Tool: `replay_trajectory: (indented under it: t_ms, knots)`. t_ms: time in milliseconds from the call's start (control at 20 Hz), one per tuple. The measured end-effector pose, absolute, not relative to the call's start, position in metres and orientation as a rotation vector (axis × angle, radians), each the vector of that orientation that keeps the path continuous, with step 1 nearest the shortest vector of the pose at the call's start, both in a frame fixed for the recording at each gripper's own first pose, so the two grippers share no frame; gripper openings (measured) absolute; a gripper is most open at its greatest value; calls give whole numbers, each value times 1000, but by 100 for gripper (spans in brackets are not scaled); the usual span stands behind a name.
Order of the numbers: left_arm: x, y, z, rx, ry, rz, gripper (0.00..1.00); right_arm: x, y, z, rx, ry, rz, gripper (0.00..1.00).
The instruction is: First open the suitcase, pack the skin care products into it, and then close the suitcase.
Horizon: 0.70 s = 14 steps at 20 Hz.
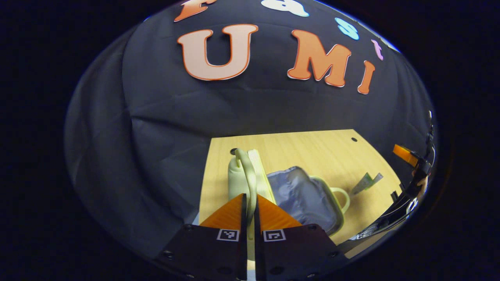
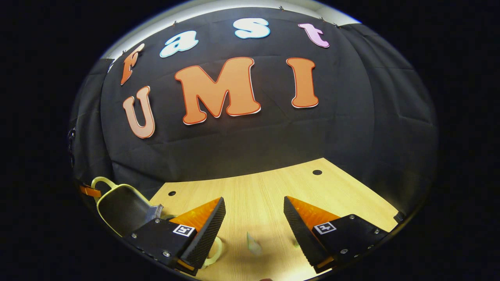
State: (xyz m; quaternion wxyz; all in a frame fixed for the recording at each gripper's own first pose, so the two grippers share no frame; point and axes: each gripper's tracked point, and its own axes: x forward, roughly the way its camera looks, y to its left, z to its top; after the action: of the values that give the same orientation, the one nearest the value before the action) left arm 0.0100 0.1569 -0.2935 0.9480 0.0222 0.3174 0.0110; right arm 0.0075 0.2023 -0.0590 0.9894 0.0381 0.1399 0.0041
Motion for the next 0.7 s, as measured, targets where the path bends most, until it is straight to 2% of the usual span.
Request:
replay_trajectory:
  t_ms: [50,250,300,700]
  knots:
    - [8,165,-297,50,660,40,8,6,206,-57,76,277,0,95]
    - [4,190,-316,62,727,99,8,0,216,-54,69,269,-24,95]
    - [2,189,-320,53,749,116,10,-2,218,-55,66,271,-28,95]
    - [-13,193,-343,-48,864,210,8,-6,217,-59,59,284,-54,95]
